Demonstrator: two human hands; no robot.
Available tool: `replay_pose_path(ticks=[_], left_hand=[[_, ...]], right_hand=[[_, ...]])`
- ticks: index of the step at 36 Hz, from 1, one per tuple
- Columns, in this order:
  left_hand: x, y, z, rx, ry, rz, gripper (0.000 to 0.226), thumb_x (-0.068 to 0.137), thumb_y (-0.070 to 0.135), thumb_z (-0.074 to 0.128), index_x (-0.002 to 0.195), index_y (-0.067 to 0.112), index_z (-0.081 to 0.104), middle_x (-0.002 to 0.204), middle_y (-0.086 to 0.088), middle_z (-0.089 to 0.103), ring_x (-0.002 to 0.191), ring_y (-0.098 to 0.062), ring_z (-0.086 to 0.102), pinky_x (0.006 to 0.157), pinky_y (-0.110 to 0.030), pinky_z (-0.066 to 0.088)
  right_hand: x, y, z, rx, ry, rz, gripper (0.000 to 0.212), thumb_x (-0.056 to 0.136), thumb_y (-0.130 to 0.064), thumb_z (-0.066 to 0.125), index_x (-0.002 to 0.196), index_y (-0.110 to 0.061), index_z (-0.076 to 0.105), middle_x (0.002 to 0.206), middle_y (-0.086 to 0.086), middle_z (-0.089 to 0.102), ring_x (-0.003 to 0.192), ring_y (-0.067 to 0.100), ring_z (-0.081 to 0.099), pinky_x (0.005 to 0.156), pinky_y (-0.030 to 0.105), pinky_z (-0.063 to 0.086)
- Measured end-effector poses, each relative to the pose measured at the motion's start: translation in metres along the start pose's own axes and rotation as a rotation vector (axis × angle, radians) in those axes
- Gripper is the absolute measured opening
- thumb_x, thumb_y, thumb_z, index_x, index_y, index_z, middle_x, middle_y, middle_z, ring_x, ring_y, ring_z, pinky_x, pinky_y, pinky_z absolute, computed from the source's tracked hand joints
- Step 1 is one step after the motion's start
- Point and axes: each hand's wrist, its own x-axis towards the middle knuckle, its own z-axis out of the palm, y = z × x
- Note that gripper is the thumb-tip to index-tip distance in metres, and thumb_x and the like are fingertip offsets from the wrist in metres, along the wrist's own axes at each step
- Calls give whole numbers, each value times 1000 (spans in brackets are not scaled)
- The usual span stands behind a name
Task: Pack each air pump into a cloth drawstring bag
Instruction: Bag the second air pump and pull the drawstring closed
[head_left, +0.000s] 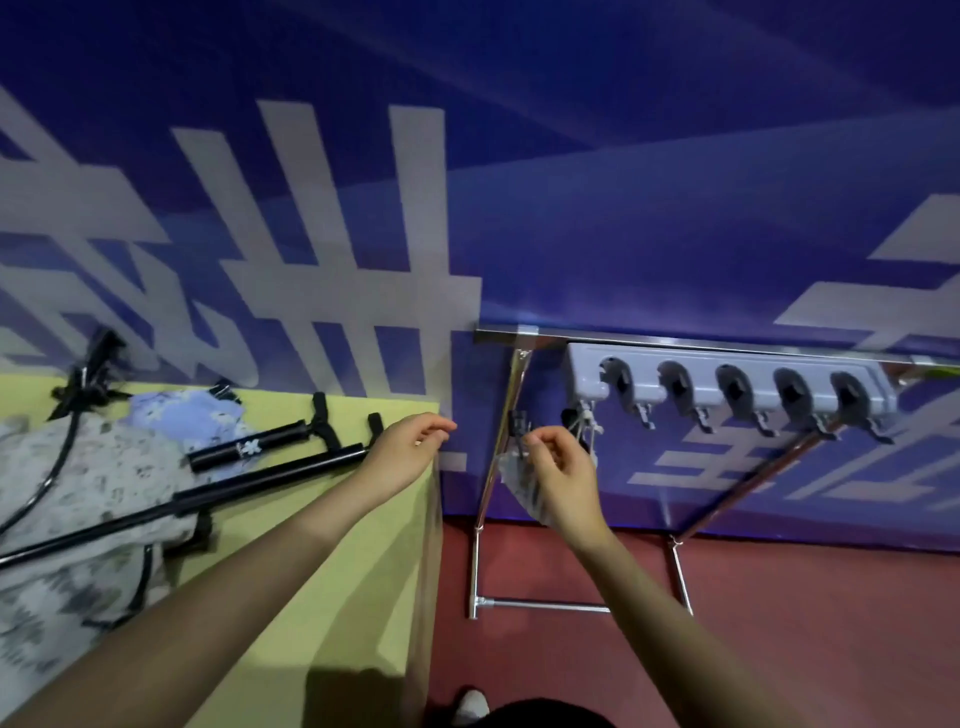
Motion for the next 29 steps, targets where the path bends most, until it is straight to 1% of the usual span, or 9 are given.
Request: replay_pose_path(ticks=[3, 7, 12, 15, 17, 21, 23, 26, 29], left_hand=[[-23, -25, -23, -56, 19, -73, 23, 97, 7, 49, 111, 12, 66, 101, -2, 67, 94, -12, 61, 66, -2, 40], [-57, -66, -58, -98, 72, -162, 22, 96, 7, 49, 105, 19, 65, 93, 5, 66, 85, -9, 60, 66, -6, 42], [-91, -118, -108, -50, 115, -253, 21, 97, 7, 50, 110, 14, 66, 97, 1, 65, 92, -14, 61, 77, -18, 44], [-116, -151, -147, -25, 186, -254, 20, 98, 7, 50, 110, 15, 65, 98, -5, 67, 90, -19, 63, 67, -16, 45], [-132, -170, -171, -1, 238, -270, 19, 98, 10, 50, 105, 22, 63, 99, -10, 68, 85, -24, 64, 68, -25, 49], [-155, -200, -226, 95, 285, -386, 22, 100, 16, 47, 113, 16, 65, 111, -4, 64, 102, -21, 61, 80, -31, 49], [-165, -215, -254, 153, 300, -422, 26, 101, 19, 44, 118, 14, 63, 112, -4, 62, 103, -21, 60, 81, -33, 50], [-177, -240, -288, 192, 327, -421, 28, 101, 16, 43, 122, 11, 61, 115, -7, 61, 106, -23, 59, 82, -32, 48], [-182, -263, -314, 234, 391, -395, 27, 97, 12, 48, 119, 10, 63, 116, -9, 61, 105, -23, 59, 87, -35, 48]], right_hand=[[-7, 1, 30, -39, -126, 34, 18, 95, -12, 56, 79, -19, 60, 64, -9, 53, 61, 6, 47, 62, 24, 39], [-23, 0, 75, -62, -315, 77, 19, 96, -9, 54, 80, -16, 62, 65, -3, 54, 55, 2, 46, 57, 19, 38], [-46, 0, 133, -108, -442, 154, 21, 95, -4, 50, 83, -13, 64, 65, -3, 54, 50, -2, 47, 52, 14, 37], [-60, -3, 174, -142, -508, 200, 23, 94, -5, 47, 84, -11, 66, 66, -3, 54, 49, -3, 47, 50, 14, 37], [-67, -4, 203, -160, -533, 232, 23, 94, -5, 46, 87, -7, 67, 66, -1, 55, 48, -3, 47, 49, 12, 36], [-85, -1, 265, -190, -544, 304, 24, 96, -8, 46, 93, 0, 68, 71, 2, 57, 52, 1, 49, 47, 13, 36], [-95, 0, 297, -204, -559, 322, 23, 95, -10, 46, 92, -2, 68, 71, 1, 57, 55, 8, 47, 46, 14, 35], [-106, 0, 335, -218, -563, 307, 16, 92, -20, 52, 90, -11, 65, 72, -4, 56, 61, 7, 49, 52, 15, 36], [-105, -2, 366, -263, -539, 272, 11, 96, -17, 54, 89, -18, 63, 72, -7, 57, 65, 8, 53, 59, 21, 40]])
